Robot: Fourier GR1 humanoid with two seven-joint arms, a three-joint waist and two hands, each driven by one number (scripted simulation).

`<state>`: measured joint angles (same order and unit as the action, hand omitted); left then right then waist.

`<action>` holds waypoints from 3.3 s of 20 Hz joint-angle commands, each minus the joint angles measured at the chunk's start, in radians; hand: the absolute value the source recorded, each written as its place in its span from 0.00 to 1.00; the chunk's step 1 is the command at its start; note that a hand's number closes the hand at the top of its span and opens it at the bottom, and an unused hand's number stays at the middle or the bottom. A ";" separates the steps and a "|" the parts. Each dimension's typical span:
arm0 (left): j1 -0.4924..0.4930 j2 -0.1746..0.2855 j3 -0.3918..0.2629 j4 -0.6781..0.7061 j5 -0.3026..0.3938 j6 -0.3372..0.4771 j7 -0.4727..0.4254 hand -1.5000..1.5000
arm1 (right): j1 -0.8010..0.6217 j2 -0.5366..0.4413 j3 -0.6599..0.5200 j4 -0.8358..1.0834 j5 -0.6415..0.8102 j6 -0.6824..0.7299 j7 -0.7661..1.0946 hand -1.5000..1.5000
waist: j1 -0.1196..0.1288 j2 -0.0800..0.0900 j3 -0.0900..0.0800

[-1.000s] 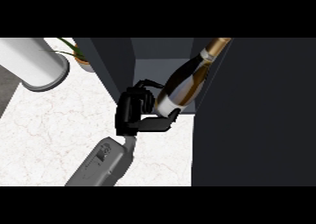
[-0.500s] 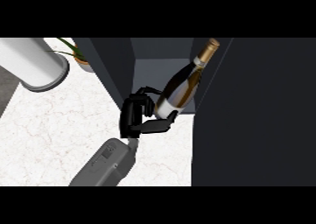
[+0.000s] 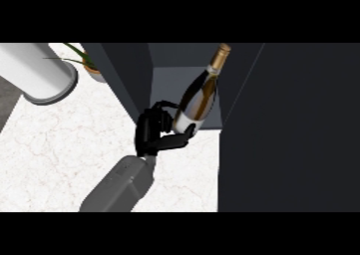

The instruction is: Pick up the wine, place it into the cabinet and close the cabinet

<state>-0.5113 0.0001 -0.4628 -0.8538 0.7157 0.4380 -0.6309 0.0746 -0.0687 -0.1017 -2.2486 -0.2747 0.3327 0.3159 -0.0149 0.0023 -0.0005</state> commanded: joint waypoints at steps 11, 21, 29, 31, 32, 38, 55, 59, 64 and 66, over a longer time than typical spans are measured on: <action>-0.202 0.000 0.002 0.343 0.200 -0.181 -0.131 1.00 | -0.040 0.012 0.023 0.026 0.000 -0.012 0.014 0.00 | -0.010 0.004 0.000; -0.270 0.000 -0.036 0.289 0.273 -0.116 -0.072 1.00 | -0.063 0.022 0.030 0.073 0.049 -0.022 -0.012 0.00 | -0.002 0.001 0.000; -0.477 0.000 0.047 0.553 0.303 -0.151 -0.031 1.00 | -0.007 0.021 0.022 0.067 0.035 0.020 -0.066 0.00 | -0.027 0.009 0.000; -0.363 0.000 -0.019 0.500 0.299 -0.151 -0.072 1.00 | 0.036 0.042 0.057 0.001 0.052 0.009 -0.051 0.00 | -0.022 0.004 0.000; -0.436 0.000 0.002 0.542 0.322 -0.136 -0.030 1.00 | -0.037 -0.001 0.015 0.008 -0.013 -0.001 0.020 0.00 | -0.031 0.008 0.000; -0.405 0.000 0.017 0.611 0.332 -0.198 -0.113 1.00 | -0.022 0.022 0.047 0.011 0.014 -0.003 -0.001 0.00 | -0.038 0.012 -0.001; -0.452 0.000 0.079 0.611 0.305 -0.181 -0.300 0.00 | -0.025 -0.001 0.025 -0.007 0.008 0.003 0.008 0.00 | -0.010 0.003 0.000; -0.355 0.021 0.042 0.550 0.265 -0.216 -0.322 0.00 | -0.053 -0.023 -0.021 0.037 0.003 0.004 -0.007 0.00 | 0.020 -0.005 0.001; -0.282 0.035 -0.005 0.386 0.234 -0.142 -0.253 0.00 | -0.069 -0.012 0.010 -0.007 0.011 -0.041 0.071 0.00 | 0.034 -0.010 0.001; -0.240 0.036 -0.037 0.294 0.207 -0.115 -0.231 0.00 | 0.061 0.013 0.042 -0.065 0.024 0.018 -0.007 0.00 | 0.030 -0.013 0.001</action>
<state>-0.8406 0.0028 -0.4784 -0.4400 0.9593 0.2712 -0.8521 0.0704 -0.0671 -0.0803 -2.2804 -0.2584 0.3218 0.3394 -0.0050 0.0042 -0.0069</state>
